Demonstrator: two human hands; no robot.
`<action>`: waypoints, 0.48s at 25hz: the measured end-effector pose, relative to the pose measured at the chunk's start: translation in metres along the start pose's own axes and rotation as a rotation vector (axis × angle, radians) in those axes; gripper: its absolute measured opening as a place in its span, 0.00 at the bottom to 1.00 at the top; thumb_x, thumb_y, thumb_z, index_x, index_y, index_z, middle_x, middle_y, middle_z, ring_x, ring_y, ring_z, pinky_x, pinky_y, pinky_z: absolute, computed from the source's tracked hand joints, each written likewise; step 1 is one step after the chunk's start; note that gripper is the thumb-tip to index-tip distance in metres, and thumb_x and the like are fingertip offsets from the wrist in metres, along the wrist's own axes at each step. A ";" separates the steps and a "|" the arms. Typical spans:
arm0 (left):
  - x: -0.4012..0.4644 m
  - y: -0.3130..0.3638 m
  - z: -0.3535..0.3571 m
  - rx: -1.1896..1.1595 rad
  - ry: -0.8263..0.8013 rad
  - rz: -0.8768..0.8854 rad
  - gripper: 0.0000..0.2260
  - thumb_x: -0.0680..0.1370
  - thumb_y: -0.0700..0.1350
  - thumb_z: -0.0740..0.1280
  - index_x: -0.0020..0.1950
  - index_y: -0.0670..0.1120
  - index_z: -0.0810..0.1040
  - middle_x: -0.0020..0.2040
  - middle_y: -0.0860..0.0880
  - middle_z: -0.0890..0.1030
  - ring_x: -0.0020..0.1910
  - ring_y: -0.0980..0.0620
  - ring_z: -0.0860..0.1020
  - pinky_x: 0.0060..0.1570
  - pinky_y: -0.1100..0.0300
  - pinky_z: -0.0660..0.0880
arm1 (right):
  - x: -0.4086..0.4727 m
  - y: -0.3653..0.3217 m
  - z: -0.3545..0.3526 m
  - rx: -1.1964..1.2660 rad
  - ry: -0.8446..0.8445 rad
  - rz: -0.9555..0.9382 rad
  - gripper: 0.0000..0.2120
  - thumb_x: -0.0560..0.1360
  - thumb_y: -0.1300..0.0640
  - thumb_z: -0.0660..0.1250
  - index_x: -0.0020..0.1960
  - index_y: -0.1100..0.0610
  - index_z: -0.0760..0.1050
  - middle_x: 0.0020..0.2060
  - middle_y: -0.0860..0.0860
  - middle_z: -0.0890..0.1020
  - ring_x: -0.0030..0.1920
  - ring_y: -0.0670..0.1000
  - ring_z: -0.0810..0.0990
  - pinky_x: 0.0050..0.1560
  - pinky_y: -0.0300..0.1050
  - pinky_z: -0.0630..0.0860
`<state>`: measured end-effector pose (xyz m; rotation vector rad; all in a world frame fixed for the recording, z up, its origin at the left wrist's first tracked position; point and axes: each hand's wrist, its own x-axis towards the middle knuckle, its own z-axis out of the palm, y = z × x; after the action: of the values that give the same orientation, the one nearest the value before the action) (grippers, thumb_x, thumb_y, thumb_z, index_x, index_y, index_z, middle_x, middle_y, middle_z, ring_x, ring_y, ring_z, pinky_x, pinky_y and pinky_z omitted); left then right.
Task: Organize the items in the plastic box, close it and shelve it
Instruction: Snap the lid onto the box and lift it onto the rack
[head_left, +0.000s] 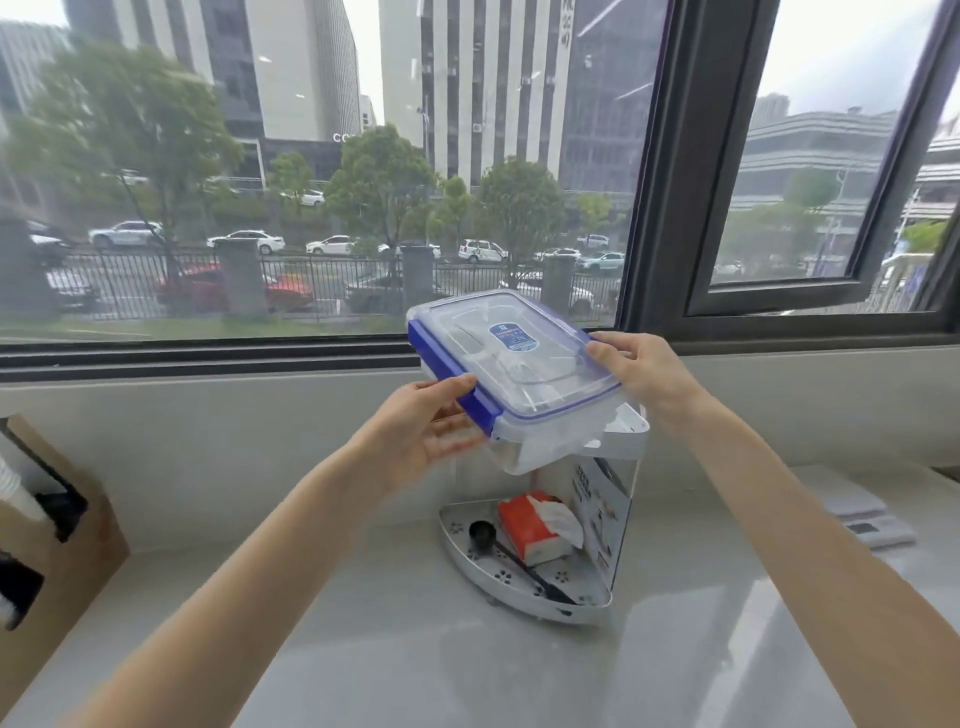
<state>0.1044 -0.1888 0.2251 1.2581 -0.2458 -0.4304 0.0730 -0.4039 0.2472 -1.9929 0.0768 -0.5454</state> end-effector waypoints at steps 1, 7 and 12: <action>0.008 0.003 0.005 0.001 -0.007 -0.005 0.02 0.74 0.41 0.64 0.44 0.43 0.75 0.38 0.45 0.78 0.29 0.54 0.80 0.30 0.62 0.80 | 0.010 0.000 -0.004 -0.005 -0.007 0.000 0.15 0.77 0.61 0.60 0.61 0.66 0.73 0.50 0.56 0.78 0.48 0.49 0.76 0.43 0.29 0.73; 0.055 0.014 0.031 -0.095 -0.023 -0.094 0.10 0.73 0.39 0.65 0.53 0.41 0.71 0.41 0.43 0.76 0.38 0.49 0.78 0.27 0.59 0.80 | 0.069 0.014 -0.025 -0.075 0.023 0.020 0.17 0.78 0.60 0.59 0.64 0.67 0.71 0.62 0.58 0.76 0.57 0.50 0.74 0.57 0.37 0.66; 0.087 0.007 0.040 -0.148 -0.017 -0.141 0.13 0.72 0.38 0.66 0.55 0.41 0.70 0.44 0.42 0.76 0.40 0.46 0.79 0.27 0.57 0.81 | 0.100 0.032 -0.029 -0.055 0.074 0.050 0.17 0.76 0.60 0.62 0.62 0.66 0.72 0.62 0.60 0.77 0.51 0.49 0.75 0.44 0.27 0.72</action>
<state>0.1673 -0.2604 0.2387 1.1305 -0.1369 -0.5710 0.1562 -0.4720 0.2646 -2.0190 0.1882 -0.5906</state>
